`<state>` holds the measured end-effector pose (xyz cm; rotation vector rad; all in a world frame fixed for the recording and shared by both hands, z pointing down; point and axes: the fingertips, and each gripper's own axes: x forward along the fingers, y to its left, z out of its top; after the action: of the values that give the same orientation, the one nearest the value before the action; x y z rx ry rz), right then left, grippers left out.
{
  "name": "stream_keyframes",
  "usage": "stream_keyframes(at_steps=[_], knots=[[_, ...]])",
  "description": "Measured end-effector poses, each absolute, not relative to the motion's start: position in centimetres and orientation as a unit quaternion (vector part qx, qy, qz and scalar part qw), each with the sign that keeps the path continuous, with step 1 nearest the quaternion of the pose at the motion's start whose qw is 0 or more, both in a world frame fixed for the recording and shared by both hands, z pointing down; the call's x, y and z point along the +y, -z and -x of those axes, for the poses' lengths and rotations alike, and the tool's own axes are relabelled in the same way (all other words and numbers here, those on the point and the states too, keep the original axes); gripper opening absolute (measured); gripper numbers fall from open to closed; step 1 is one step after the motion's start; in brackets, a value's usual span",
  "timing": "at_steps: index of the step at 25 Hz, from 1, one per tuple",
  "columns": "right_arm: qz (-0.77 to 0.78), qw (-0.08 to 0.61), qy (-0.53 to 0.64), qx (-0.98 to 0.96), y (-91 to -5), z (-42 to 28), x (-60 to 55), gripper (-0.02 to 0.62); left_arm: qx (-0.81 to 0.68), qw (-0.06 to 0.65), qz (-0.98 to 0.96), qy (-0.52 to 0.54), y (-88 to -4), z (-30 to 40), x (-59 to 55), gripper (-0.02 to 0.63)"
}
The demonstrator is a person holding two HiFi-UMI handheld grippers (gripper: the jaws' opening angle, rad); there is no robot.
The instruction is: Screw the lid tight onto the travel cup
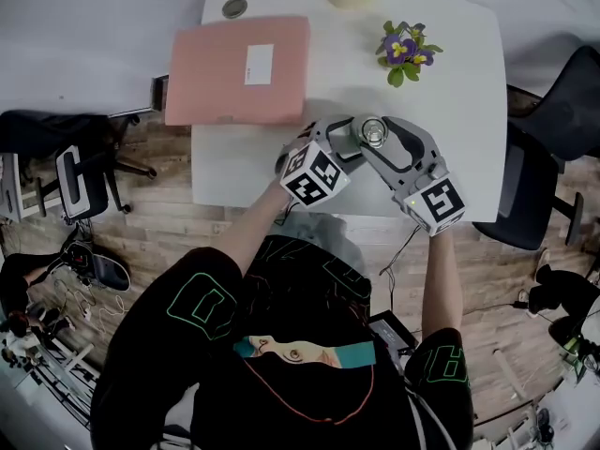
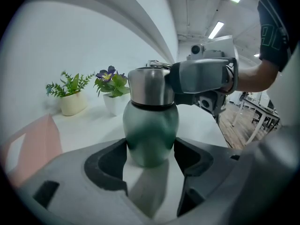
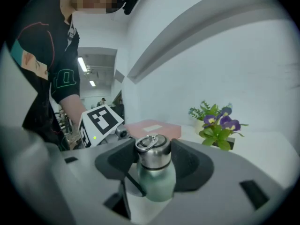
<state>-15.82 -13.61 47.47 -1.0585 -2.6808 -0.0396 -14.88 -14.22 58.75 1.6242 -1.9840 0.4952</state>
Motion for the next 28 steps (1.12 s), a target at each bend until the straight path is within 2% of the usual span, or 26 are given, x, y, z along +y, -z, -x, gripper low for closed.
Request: stream_keyframes(at_steps=[5, 12, 20, 23, 28], knots=[[0.267, 0.098, -0.019, -0.959, -47.2, 15.9, -13.8, 0.242, -0.736, 0.263, -0.597, -0.180, -58.7, 14.9, -14.2, 0.325], [0.167, 0.099, -0.034, -0.980, -47.9, 15.9, -13.9, 0.241, -0.738, 0.265, -0.595, -0.177, -59.0, 15.1, -14.2, 0.325], [0.184, 0.092, -0.032, -0.978, -47.5, 15.8, -13.9, 0.239, -0.741, 0.263, -0.591, -0.177, -58.9, 15.0, -14.1, 0.324], [0.207, 0.107, -0.025, -0.972, -48.0, 15.4, -13.9, 0.286, -0.741, 0.264, -0.592, -0.177, -59.1, 15.0, -14.2, 0.324], [0.253, 0.118, -0.022, -0.960, -48.4, 14.4, -13.9, 0.304, -0.742, 0.265, -0.590, -0.177, -59.1, 15.0, -14.2, 0.322]])
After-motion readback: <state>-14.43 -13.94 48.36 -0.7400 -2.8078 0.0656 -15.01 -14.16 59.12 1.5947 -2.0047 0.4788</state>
